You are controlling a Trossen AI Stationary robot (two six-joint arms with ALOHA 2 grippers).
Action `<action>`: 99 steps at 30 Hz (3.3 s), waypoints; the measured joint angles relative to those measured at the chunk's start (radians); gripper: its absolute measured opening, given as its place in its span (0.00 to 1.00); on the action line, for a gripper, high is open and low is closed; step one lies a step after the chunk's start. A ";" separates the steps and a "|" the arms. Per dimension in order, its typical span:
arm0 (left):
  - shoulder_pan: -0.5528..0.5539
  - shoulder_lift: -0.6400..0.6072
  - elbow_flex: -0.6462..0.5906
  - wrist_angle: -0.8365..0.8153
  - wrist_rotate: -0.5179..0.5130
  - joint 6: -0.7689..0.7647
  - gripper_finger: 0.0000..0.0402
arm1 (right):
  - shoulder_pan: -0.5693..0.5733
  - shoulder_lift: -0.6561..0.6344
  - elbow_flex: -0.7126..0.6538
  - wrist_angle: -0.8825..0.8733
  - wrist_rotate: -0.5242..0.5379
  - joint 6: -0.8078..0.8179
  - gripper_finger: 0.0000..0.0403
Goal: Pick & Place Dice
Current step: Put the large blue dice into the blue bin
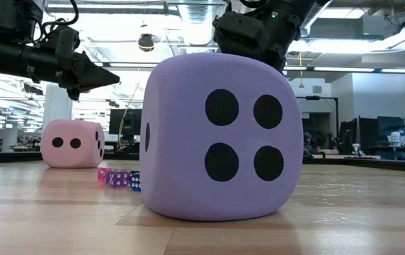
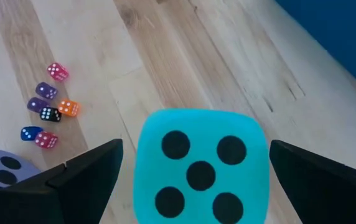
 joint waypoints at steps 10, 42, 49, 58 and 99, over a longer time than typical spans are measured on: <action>0.000 0.000 0.000 0.000 0.000 0.000 0.01 | -0.001 0.000 -0.014 -0.016 0.054 0.031 0.99; 0.000 0.000 0.000 0.000 0.000 -0.003 0.01 | -0.030 -0.008 -0.066 0.065 0.048 0.014 0.99; 0.000 0.000 0.000 -0.001 0.000 -0.002 0.01 | -0.030 -0.050 -0.068 0.067 0.049 0.039 0.99; 0.000 0.000 0.000 0.007 0.000 0.000 0.01 | -0.043 -0.110 -0.067 0.072 0.048 0.044 0.99; 0.000 0.000 0.000 0.010 0.000 0.001 0.01 | -0.004 -0.115 -0.066 0.125 0.283 0.225 0.99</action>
